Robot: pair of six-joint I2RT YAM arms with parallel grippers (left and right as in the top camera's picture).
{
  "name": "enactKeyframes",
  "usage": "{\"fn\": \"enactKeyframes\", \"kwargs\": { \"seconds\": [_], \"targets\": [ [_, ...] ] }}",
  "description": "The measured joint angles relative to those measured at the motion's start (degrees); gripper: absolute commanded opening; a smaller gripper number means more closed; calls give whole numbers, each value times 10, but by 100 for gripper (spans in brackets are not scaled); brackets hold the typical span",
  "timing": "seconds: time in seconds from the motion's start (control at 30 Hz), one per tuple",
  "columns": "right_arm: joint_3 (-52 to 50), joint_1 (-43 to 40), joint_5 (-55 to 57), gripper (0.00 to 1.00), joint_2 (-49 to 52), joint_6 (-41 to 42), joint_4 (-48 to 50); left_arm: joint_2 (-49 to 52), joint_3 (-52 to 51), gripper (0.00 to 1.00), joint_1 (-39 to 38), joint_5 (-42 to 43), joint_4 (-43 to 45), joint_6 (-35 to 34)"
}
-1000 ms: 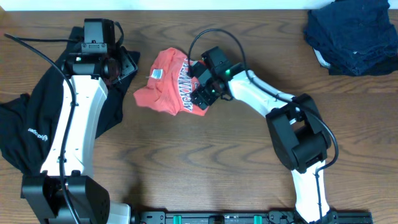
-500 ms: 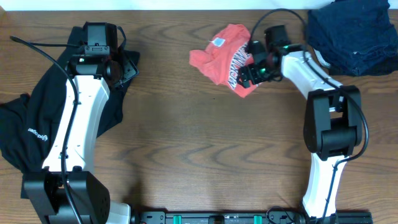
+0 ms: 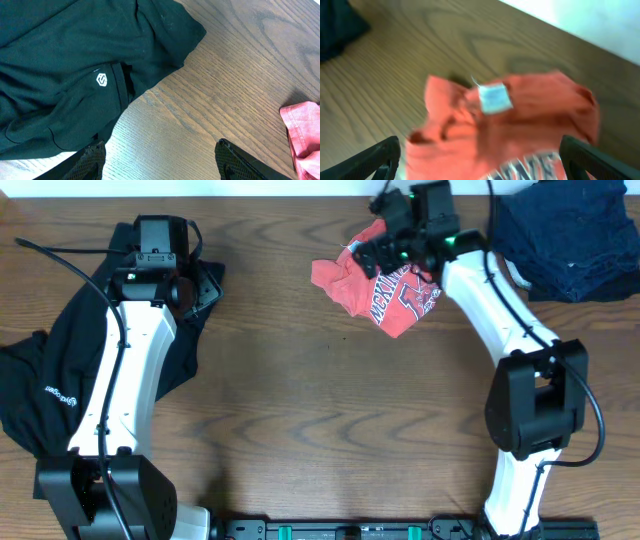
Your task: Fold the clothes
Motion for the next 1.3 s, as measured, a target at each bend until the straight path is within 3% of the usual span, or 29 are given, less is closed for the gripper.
{"fn": "enactKeyframes", "kwargs": {
  "seconds": [0.37, 0.7, 1.0, 1.3],
  "targets": [
    [-3, 66, -7, 99, 59, 11, -137, 0, 0, 72, 5, 0, 14, 0],
    [-9, 69, 18, 98, 59, 17, -252, 0, 0, 72, 6, 0, 14, 0],
    [-13, 21, 41, 99, 59, 28, -269, 0, 0, 72, 6, 0, 14, 0],
    [-64, -2, 57, 99, 59, 32, -191, 0, 0, 72, 6, 0, 14, 0]
  ]
}}
